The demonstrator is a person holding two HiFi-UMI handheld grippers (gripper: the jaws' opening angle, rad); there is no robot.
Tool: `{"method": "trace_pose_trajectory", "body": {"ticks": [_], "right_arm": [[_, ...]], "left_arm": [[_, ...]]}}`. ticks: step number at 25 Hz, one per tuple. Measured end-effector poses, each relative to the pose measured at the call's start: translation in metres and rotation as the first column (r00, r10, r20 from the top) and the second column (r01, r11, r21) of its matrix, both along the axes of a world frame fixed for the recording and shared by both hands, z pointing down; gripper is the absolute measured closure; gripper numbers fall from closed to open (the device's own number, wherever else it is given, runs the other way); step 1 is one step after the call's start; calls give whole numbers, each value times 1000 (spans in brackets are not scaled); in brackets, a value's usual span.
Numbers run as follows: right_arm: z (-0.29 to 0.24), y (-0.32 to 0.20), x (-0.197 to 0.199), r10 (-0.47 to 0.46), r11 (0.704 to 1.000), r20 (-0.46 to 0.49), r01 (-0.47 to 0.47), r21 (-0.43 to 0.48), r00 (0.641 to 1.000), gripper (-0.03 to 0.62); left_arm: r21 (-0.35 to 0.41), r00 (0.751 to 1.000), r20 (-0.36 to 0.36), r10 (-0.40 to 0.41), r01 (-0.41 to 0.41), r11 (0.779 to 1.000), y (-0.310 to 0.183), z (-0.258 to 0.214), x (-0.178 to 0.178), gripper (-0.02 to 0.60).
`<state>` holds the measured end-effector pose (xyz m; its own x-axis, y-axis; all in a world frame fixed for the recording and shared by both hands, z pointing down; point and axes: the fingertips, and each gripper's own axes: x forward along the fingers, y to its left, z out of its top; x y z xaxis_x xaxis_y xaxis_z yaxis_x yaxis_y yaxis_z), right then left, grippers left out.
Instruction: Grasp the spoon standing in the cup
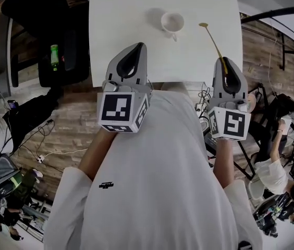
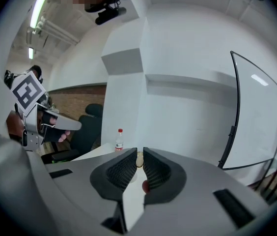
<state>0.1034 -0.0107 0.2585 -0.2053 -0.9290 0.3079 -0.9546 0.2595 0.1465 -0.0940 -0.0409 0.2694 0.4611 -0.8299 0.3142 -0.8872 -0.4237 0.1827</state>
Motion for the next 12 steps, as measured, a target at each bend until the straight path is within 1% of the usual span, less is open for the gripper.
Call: {"method": "trace_pose_trajectory", "body": {"ticks": [6,12], "right_arm": [[-28,16,-5,5,1000,46,-6,29,999,554],[-39,17,-7,-20,998,38,18,52,999,554]], "left_arm": [[-14,999,-43,32,-33,999,19,-8,4,571],[-4,998,-24,61,-61,998,21,-15,6,571]]}}
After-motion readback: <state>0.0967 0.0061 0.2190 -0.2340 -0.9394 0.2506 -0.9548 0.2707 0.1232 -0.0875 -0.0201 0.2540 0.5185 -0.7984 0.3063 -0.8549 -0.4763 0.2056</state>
